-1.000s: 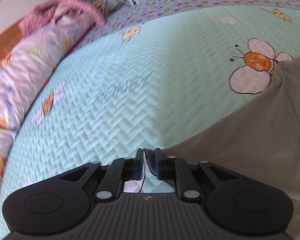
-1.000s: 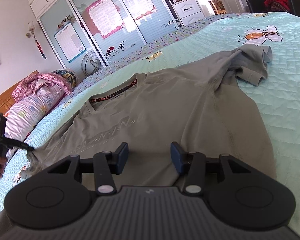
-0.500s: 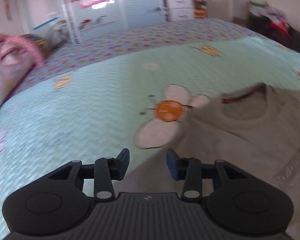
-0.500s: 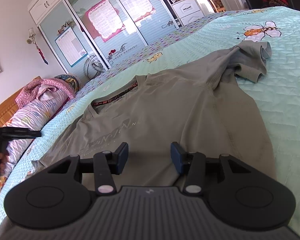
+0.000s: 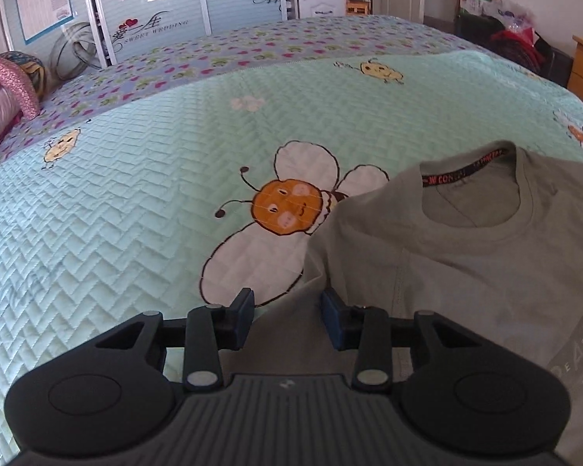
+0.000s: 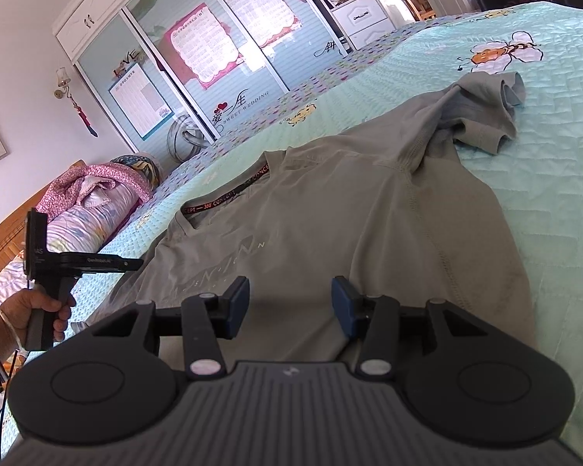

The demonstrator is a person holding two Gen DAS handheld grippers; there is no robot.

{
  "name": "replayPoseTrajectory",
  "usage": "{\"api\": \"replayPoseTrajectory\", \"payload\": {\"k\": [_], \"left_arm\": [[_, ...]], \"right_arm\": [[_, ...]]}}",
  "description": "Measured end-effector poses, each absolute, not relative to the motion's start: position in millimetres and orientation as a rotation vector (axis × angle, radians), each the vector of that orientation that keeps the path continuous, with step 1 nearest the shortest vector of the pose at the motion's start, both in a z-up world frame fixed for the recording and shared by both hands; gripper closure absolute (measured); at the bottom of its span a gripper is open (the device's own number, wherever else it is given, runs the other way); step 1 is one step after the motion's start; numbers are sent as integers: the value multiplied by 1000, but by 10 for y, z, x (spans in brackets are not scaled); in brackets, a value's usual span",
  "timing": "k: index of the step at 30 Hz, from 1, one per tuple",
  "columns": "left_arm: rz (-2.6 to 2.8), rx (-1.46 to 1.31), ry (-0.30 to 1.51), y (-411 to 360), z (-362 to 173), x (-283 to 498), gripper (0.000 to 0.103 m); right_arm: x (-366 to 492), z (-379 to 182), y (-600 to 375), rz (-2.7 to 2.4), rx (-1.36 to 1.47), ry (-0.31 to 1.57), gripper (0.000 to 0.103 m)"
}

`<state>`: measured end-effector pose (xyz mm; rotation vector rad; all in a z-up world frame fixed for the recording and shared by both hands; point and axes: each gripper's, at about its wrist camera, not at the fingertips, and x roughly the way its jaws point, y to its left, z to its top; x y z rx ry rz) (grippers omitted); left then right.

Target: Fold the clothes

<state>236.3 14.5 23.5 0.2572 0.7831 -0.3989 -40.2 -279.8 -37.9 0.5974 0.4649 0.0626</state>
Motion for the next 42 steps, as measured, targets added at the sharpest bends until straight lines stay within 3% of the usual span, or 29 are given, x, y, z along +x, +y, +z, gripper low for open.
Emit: {"api": "replayPoseTrajectory", "payload": {"k": [2, 4, 8, 11, 18, 24, 27, 28, 32, 34, 39, 42], "left_arm": [[-413, 237, 792, 135, 213, 2391, 91], [-413, 222, 788, 124, 230, 2375, 101], [-263, 337, 713, 91, 341, 2332, 102], [-215, 252, 710, 243, 492, 2480, 102], [-222, 364, 805, 128, 203, 2582, 101], [-184, 329, 718, 210, 270, 2396, 95], [-84, 261, 671, 356, 387, 2306, 78], [-48, 215, 663, 417, 434, 2291, 68], [-109, 53, 598, 518, 637, 2157, 68], [-233, 158, 602, 204, 643, 2121, 67], [-386, 385, 617, -465, 467, 2290, 67], [-440, 296, 622, -494, 448, 2509, 66]], "right_arm": [[-400, -379, -2807, 64, 600, 464, 54], [-396, -379, -2811, 64, 603, 464, 54], [-396, -380, -2824, 67, 611, 463, 54], [-392, -376, -2830, 69, 617, 464, 54], [-358, -351, -2855, 69, 615, 478, 53], [-246, -22, -2694, 96, 428, 525, 46], [-120, 337, -2698, 95, 285, 418, 46], [-15, 427, -2716, 84, 232, 400, 46], [550, 575, -2824, 58, 42, 393, 46], [881, 532, -2885, 62, -24, 431, 52], [1661, 403, -2998, 142, -75, 537, 53], [1967, 344, -2943, 186, -125, 585, 53]]}}
